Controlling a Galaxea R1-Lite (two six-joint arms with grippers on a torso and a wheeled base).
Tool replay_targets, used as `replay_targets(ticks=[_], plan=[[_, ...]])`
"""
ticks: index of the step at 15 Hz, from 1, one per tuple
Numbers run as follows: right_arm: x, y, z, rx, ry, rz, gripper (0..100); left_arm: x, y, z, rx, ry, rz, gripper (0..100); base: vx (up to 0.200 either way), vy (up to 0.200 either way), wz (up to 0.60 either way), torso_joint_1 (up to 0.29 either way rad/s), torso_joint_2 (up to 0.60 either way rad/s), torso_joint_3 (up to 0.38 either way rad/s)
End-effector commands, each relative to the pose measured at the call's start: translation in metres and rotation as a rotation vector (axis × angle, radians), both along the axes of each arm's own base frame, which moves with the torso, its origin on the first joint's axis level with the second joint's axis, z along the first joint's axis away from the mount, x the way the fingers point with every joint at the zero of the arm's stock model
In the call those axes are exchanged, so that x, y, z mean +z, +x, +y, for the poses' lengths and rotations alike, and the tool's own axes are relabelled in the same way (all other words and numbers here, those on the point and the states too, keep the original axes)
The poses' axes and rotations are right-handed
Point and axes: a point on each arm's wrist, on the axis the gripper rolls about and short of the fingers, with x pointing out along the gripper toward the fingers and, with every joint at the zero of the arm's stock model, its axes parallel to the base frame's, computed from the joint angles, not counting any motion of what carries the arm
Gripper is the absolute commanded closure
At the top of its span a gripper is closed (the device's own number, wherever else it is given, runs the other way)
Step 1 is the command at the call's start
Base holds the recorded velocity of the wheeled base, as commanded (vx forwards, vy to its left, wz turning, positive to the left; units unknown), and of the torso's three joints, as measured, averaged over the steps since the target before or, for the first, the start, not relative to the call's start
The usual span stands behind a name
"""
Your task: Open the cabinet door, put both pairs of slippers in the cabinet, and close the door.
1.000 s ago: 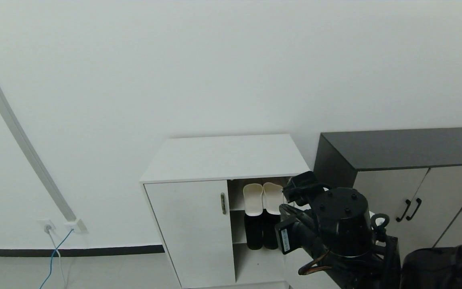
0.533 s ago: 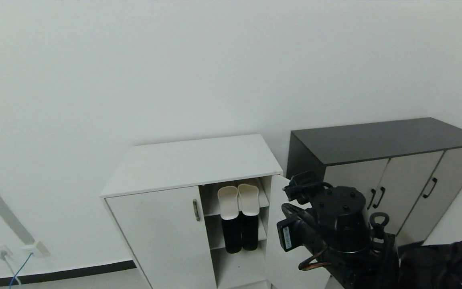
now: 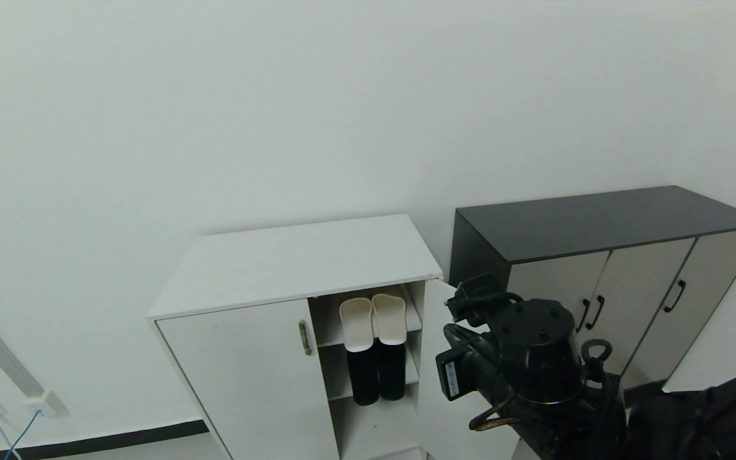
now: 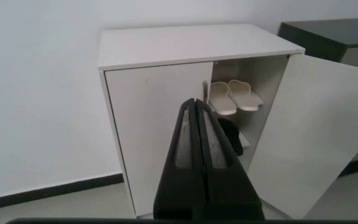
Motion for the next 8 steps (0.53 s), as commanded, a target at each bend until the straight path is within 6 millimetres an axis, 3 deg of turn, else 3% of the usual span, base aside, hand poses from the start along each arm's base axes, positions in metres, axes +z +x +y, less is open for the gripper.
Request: replay_targets(ticks=[1, 8], plan=[[-0.005, 0.013, -0.004, -0.026, -0.009, -0.007, 100, 0.000, 0.000, 0.000, 0.000, 0.000, 0.000, 100, 0.000, 0.000, 0.00, 0.000, 0.00, 0.000], [0.000, 0.077, -0.024, -0.148, 0.030, -0.056, 100, 0.000, 0.000, 0.000, 0.002, 0.001, 0.000, 100, 0.000, 0.000, 0.00, 0.000, 0.00, 0.000]])
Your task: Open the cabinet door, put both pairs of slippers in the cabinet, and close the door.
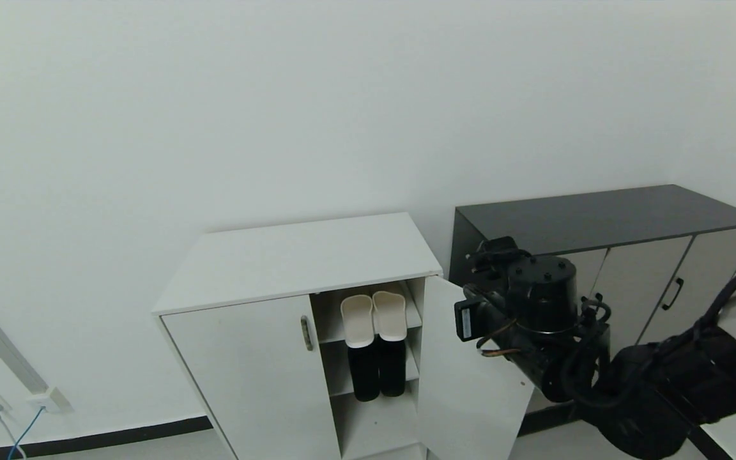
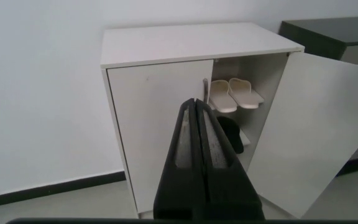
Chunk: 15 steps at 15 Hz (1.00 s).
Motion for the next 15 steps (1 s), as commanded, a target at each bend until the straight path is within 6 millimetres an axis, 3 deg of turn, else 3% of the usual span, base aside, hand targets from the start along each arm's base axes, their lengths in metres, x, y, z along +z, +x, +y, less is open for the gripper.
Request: replay_targets(ticks=[1, 7, 15], plan=[[-0.005, 0.019, -0.004, -0.041, -0.004, 0.007, 100, 0.000, 0.000, 0.000, 0.001, -0.002, 0.000, 100, 0.000, 0.000, 0.00, 0.000, 0.00, 0.000], [-0.017, 0.076, -0.026, -0.118, 0.000, 0.046, 100, 0.000, 0.000, 0.000, 0.000, 0.000, 0.000, 100, 0.000, 0.000, 0.00, 0.000, 0.00, 0.000], [-0.040, 0.105, -0.066, -0.158, 0.020, 0.161, 100, 0.000, 0.000, 0.000, 0.000, 0.000, 0.000, 100, 0.000, 0.000, 0.00, 0.000, 0.00, 0.000]])
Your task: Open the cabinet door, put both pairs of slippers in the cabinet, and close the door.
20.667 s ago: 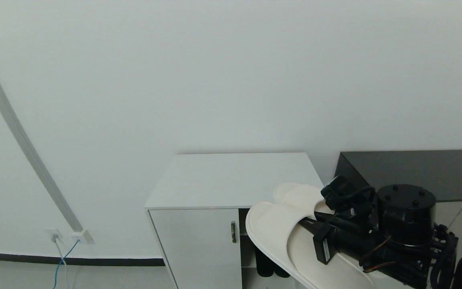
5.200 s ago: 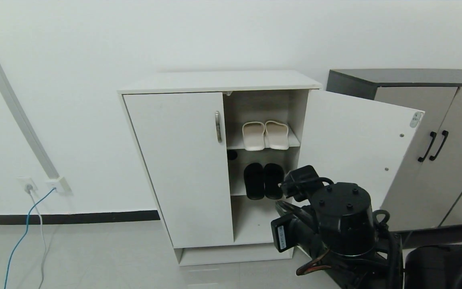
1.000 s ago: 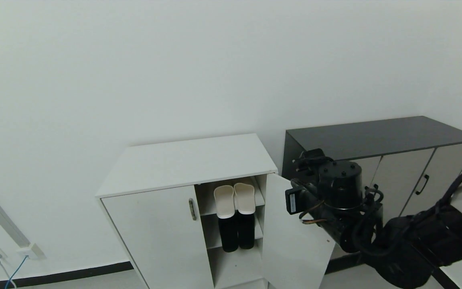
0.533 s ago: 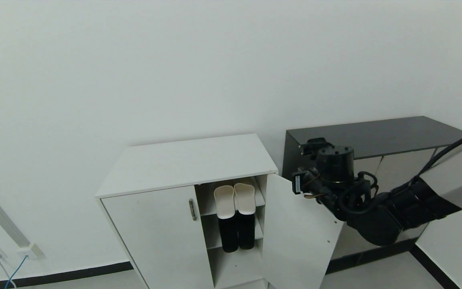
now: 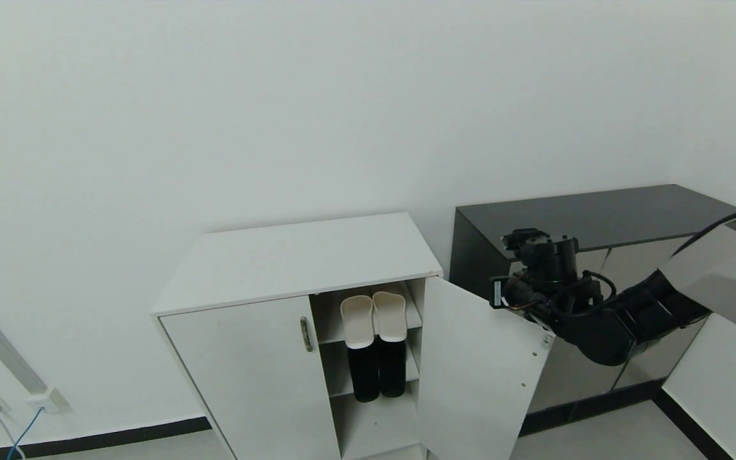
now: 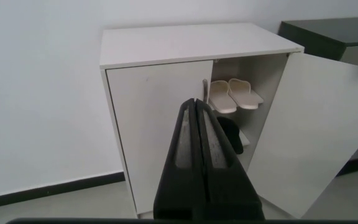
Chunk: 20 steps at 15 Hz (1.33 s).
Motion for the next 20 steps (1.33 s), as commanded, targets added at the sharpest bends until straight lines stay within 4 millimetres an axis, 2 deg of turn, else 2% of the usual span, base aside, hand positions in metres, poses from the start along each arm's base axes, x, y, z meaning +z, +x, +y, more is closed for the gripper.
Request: replay_targets(ticks=[1, 5, 14, 16, 19, 20], plan=[[-0.012, 0.007, -0.006, -0.008, -0.006, 0.026, 100, 0.000, 0.000, 0.000, 0.000, 0.000, 0.000, 100, 0.000, 0.000, 0.00, 0.000, 0.00, 0.000], [-0.030, 0.013, -0.010, -0.015, 0.010, 0.076, 100, 0.000, 0.000, 0.000, 0.000, -0.002, 0.000, 100, 0.000, 0.000, 0.00, 0.000, 0.00, 0.000], [-0.042, 0.003, -0.010, -0.002, -0.011, 0.134, 100, 0.000, 0.000, 0.000, 0.001, -0.002, 0.000, 100, 0.000, 0.000, 0.00, 0.000, 0.00, 0.000], [-0.043, -0.003, -0.005, 0.015, -0.017, 0.142, 100, 0.000, 0.000, 0.000, 0.001, -0.003, 0.000, 100, 0.000, 0.000, 0.00, 0.000, 0.00, 0.000], [-0.032, -0.011, 0.001, 0.039, -0.013, 0.132, 100, 0.000, 0.000, 0.000, 0.001, -0.003, 0.000, 100, 0.000, 0.000, 0.00, 0.000, 0.00, 0.000], [-0.028, -0.023, 0.009, 0.069, -0.018, 0.141, 100, 0.000, 0.000, 0.000, 0.001, -0.002, 0.000, 100, 0.000, 0.000, 0.00, 0.000, 0.00, 0.000]])
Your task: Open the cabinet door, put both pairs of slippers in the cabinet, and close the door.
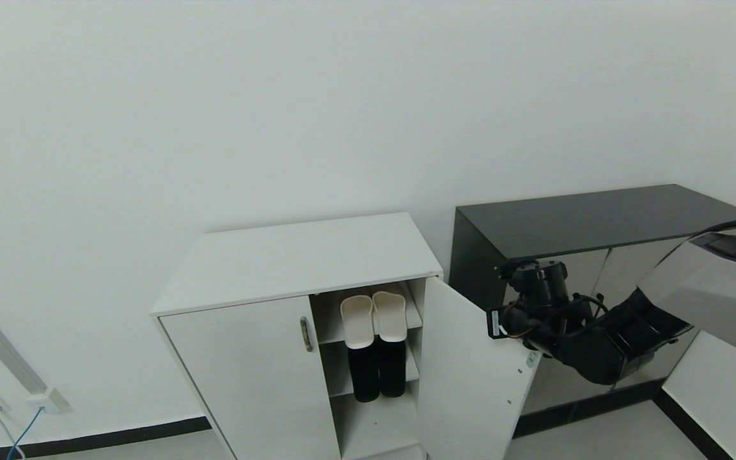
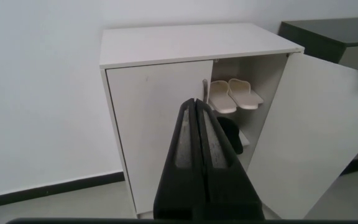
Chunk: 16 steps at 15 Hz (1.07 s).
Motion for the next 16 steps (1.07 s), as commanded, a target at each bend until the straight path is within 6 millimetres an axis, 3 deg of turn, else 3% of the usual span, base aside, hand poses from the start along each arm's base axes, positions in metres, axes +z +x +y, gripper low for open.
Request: replay_targets(ticks=[1, 7, 12, 16], plan=[[0.012, -0.017, 0.012, 0.042, 0.011, -0.009, 100, 0.000, 0.000, 0.000, 0.001, 0.000, 0.000, 100, 0.000, 0.000, 0.00, 0.000, 0.00, 0.000], [0.026, -0.062, 0.056, 0.184, 0.048, 0.005, 100, 0.000, 0.000, 0.000, 0.001, -0.001, 0.000, 100, 0.000, 0.000, 0.00, 0.000, 0.00, 0.000], [0.008, -0.042, 0.036, 0.111, 0.020, 0.039, 100, 0.000, 0.000, 0.000, -0.001, 0.000, 0.000, 100, 0.000, 0.000, 0.00, 0.000, 0.00, 0.000], [-0.013, -0.036, 0.036, 0.104, -0.005, 0.083, 100, 0.000, 0.000, 0.000, -0.001, 0.000, 0.000, 100, 0.000, 0.000, 0.00, 0.000, 0.00, 0.000]])
